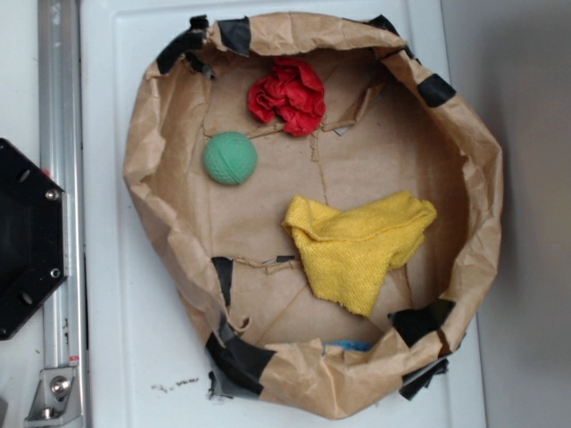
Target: Grab the yellow cloth.
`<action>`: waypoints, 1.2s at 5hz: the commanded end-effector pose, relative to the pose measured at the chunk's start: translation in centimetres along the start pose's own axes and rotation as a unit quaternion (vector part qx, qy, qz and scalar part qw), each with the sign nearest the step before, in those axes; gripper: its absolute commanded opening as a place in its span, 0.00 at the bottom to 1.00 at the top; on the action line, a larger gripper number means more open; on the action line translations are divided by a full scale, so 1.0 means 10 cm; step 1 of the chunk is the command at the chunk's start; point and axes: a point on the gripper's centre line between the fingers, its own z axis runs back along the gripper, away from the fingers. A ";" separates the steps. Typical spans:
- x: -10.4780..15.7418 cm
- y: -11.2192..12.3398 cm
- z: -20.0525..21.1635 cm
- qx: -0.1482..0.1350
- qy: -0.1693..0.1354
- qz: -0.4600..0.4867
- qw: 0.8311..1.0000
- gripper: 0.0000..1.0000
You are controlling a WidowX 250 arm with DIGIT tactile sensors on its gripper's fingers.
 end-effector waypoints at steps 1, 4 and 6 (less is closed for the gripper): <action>0.00 0.00 0.00 0.000 0.000 0.000 1.000 1.00; 1.27 0.20 -1.21 -0.061 -0.051 0.075 0.994 1.00; 1.66 -0.11 -2.02 -0.038 0.005 0.033 0.999 1.00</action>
